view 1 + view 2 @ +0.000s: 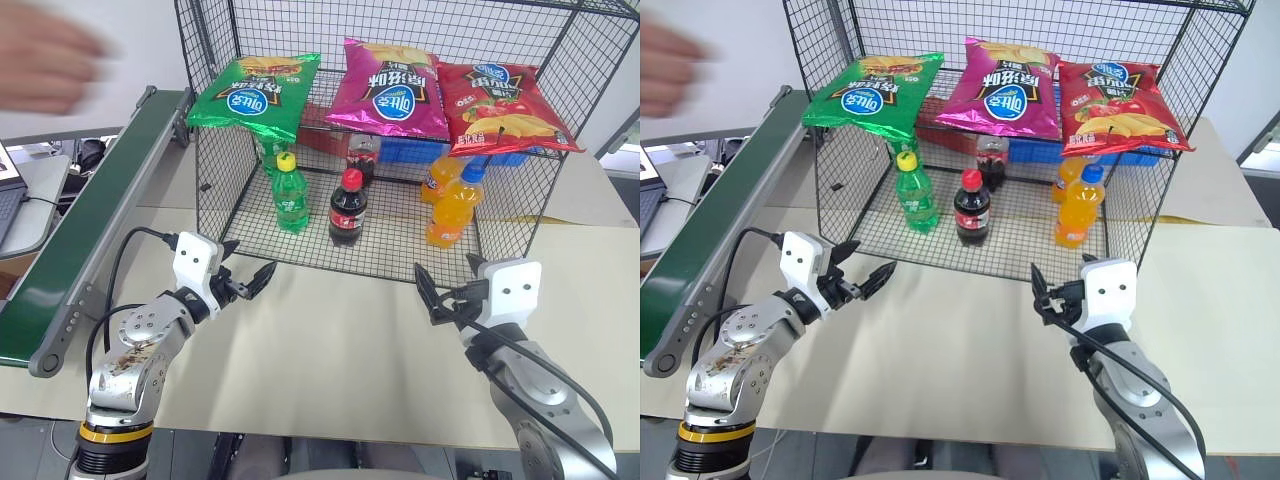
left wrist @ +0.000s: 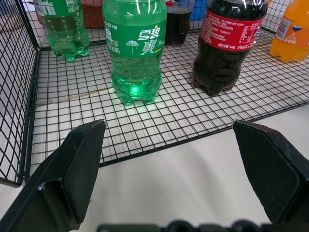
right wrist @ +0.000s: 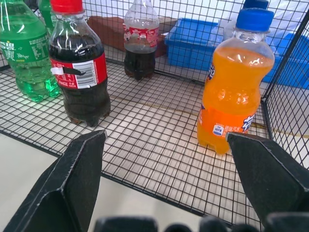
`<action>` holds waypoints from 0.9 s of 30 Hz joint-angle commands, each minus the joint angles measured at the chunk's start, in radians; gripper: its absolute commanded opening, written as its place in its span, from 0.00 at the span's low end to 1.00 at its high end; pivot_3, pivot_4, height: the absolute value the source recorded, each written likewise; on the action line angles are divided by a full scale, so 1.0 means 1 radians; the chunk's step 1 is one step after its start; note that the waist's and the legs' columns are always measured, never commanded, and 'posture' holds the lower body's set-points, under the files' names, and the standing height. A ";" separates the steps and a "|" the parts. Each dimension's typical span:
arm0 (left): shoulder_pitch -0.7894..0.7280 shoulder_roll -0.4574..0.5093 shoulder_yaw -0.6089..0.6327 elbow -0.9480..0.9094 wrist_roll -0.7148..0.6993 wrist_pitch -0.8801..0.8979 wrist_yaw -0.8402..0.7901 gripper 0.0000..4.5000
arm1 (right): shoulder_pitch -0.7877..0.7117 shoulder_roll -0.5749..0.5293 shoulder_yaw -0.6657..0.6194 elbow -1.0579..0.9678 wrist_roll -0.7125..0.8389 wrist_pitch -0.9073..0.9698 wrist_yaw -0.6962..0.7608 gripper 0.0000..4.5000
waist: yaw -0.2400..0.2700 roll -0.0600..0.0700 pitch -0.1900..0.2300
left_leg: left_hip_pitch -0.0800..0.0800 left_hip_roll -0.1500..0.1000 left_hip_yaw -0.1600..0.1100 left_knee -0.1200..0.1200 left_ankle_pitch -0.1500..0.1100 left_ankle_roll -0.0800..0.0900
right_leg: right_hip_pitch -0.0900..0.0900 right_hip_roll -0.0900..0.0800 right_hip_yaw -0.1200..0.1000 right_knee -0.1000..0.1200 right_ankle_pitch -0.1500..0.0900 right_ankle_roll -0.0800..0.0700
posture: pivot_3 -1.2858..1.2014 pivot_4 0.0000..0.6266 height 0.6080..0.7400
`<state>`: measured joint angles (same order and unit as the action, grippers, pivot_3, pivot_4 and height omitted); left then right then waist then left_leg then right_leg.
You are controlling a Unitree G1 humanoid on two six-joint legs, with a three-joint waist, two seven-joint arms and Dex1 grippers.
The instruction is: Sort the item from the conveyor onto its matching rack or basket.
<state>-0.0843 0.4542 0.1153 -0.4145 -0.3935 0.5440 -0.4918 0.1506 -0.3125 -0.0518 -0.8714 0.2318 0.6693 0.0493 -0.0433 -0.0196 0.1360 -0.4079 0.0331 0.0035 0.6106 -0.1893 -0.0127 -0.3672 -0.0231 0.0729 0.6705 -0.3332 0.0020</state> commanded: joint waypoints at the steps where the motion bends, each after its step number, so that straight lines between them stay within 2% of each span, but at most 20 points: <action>1: -0.008 0.009 0.010 -0.011 -0.007 -0.018 -0.011 1.00 | -0.012 0.006 -0.005 -0.031 -0.013 -0.007 0.003 0.98 | 0.000 0.000 0.000 | 0.000 0.000 0.000 0.000 0.000 0.000 | 0.000 0.000 0.000 0.000 0.000 0.000 | 0.52 0.24 1.00; 17: -0.011 0.014 0.017 0.006 -0.004 -0.030 -0.037 1.00 | -0.016 0.021 0.007 -0.040 -0.034 0.004 0.008 0.98 | 0.000 0.000 0.000 | 0.000 0.000 0.000 0.000 0.000 0.000 | 0.000 0.000 0.000 0.000 0.000 0.000 | 0.52 0.24 1.00; 27: 0.032 0.031 0.083 0.002 -0.010 -0.060 -0.048 1.00 | -0.059 0.014 0.008 -0.027 -0.021 0.027 0.035 0.98 | 0.000 0.000 0.000 | 0.000 0.000 0.000 0.000 0.000 0.000 | 0.000 0.000 0.000 0.000 0.000 0.000 | 0.52 0.24 1.00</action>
<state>-0.0555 0.4751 0.1743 -0.3950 -0.3944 0.5210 -0.5352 0.1080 -0.2949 -0.0447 -0.8713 0.2086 0.6928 0.0785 -0.0437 -0.0196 0.1360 -0.4079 0.0331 0.0035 0.6106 -0.1893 -0.0127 -0.3672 -0.0232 0.0729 0.6705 -0.3332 0.0020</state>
